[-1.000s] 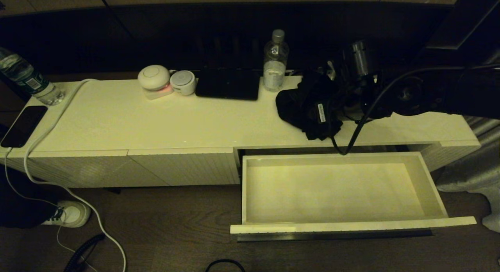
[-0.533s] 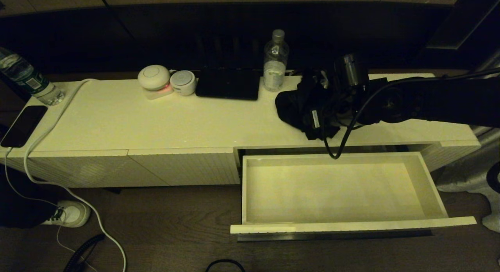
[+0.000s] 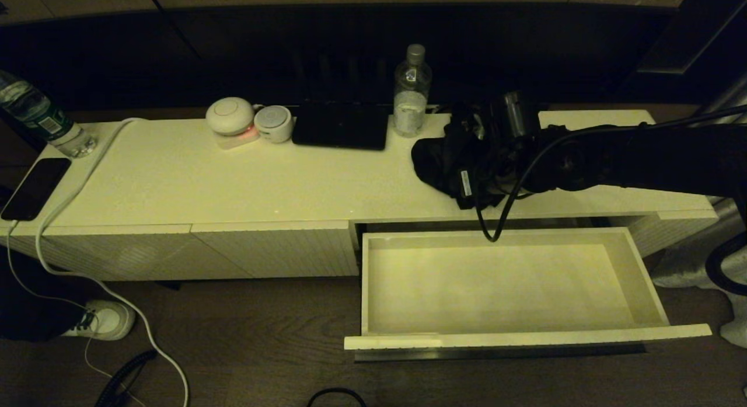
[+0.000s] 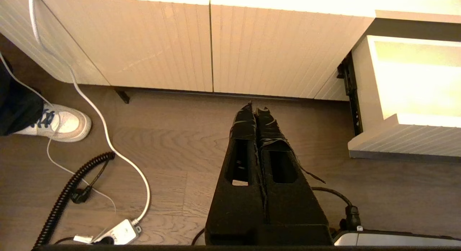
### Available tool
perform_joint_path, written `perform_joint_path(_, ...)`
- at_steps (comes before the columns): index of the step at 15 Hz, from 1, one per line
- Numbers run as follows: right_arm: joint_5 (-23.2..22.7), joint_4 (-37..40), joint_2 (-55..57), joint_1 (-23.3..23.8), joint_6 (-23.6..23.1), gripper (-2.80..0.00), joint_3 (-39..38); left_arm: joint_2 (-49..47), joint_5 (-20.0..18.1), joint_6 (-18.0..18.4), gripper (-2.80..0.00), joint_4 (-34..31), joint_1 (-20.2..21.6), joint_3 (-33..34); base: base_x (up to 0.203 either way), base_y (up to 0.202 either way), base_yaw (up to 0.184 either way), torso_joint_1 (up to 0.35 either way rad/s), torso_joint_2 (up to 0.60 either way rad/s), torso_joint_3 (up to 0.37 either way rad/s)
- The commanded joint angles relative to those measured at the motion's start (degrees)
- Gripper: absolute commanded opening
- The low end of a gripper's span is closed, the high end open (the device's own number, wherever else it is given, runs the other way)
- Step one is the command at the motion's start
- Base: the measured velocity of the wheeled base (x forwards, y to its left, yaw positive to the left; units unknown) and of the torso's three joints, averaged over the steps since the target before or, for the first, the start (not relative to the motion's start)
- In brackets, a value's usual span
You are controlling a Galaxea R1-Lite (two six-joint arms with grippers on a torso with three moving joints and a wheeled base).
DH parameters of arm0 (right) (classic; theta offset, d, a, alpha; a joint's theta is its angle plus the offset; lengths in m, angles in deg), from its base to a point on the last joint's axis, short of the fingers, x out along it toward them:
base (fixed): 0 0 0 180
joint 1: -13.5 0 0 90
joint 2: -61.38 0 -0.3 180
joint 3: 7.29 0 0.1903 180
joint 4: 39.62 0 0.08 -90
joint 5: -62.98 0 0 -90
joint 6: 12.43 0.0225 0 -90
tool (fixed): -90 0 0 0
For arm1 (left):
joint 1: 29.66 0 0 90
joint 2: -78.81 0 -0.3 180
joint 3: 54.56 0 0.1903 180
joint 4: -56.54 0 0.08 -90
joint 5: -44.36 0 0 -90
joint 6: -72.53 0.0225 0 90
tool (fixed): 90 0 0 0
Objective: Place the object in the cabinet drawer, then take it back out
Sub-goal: Put the umbrella in the drawer
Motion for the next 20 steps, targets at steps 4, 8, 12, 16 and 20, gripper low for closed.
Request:
perform_joint_path(4,-1.0,0.9,0.2,-0.1,0.1,-2.80,-0.3,0.1,0.0,-0.1,-2.80,0.0,0.0,0.0,0.000,0.000,0.000,0.000,0.00,0.000)
perform_joint_path(8,-2.0,2.7,0.3,-0.1,0.1,-2.80,-0.8,0.1,0.0,-0.1,-2.80,0.0,0.0,0.0,0.000,0.000,0.000,0.000,0.00,0.000)
perform_joint_path(12,-1.8,2.7,-0.3,-0.2,-0.9,-2.80,-1.9,0.1,0.0,-0.1,-2.80,0.0,0.0,0.0,0.000,0.000,0.000,0.000,0.00,0.000)
perform_joint_path(16,-1.6,2.6,-5.2,-0.2,-5.6,-2.80,-4.3,0.1,0.0,-0.1,-2.80,0.0,0.0,0.0,0.000,0.000,0.000,0.000,0.00,0.000)
perform_joint_path(20,-2.1,1.9,-16.0,-0.1,-16.2,-2.80,-13.9,0.1,0.0,-0.1,-2.80,0.0,0.0,0.0,0.000,0.000,0.000,0.000,0.00,0.000)
